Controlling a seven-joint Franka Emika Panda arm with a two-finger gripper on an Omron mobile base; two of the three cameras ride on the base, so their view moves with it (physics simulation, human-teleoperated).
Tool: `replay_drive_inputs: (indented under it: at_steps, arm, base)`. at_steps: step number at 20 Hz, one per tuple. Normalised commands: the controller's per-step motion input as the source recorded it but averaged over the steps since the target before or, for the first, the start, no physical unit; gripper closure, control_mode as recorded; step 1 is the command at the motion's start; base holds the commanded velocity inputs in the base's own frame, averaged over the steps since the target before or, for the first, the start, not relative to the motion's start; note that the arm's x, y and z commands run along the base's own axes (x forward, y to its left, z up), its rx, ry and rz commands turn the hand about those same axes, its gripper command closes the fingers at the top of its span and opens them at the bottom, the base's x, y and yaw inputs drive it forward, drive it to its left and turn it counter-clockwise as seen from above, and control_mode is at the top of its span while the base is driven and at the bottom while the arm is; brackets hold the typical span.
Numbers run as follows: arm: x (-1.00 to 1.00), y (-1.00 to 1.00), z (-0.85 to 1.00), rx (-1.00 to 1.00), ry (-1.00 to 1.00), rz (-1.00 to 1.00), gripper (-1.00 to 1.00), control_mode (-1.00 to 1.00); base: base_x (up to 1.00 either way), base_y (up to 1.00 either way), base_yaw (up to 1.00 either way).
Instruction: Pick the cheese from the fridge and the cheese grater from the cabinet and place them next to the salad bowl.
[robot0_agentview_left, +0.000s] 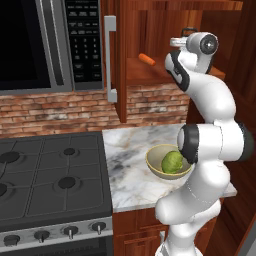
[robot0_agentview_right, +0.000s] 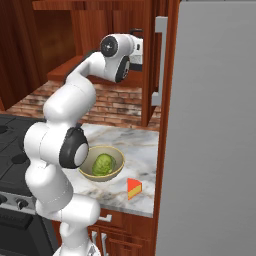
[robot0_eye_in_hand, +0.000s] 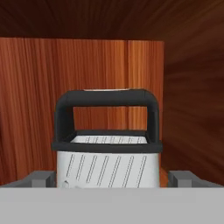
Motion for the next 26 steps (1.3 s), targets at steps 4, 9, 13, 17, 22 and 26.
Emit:
replay_drive_inputs:
  at_steps: [4,9,13,17,22,26]
  arm:
    - [0.27,0.0,-0.25,0.0,0.05,0.0,-1.0,-1.0]
    - [0.16,0.0,-0.24,0.0,0.06,0.0,1.0,-1.0]
    - [0.01,0.0,-0.15,0.0,0.01,0.0,1.0,-1.0]
    - [-0.22,0.0,-0.04,0.0,0.0,0.0,1.0,-1.0]
    - [-0.44,0.0,-0.25,0.0,0.0,0.0,1.0,-1.0]
    - [-0.56,0.0,-0.09,0.0,0.0,0.0,1.0,-1.0]
  base:
    - [0.0,0.0,0.0]
    - [0.0,0.0,0.0]
    - [0.0,0.0,0.0]
    - [0.0,0.0,0.0]
    - [0.0,0.0,0.0]
    - [0.0,0.0,0.0]
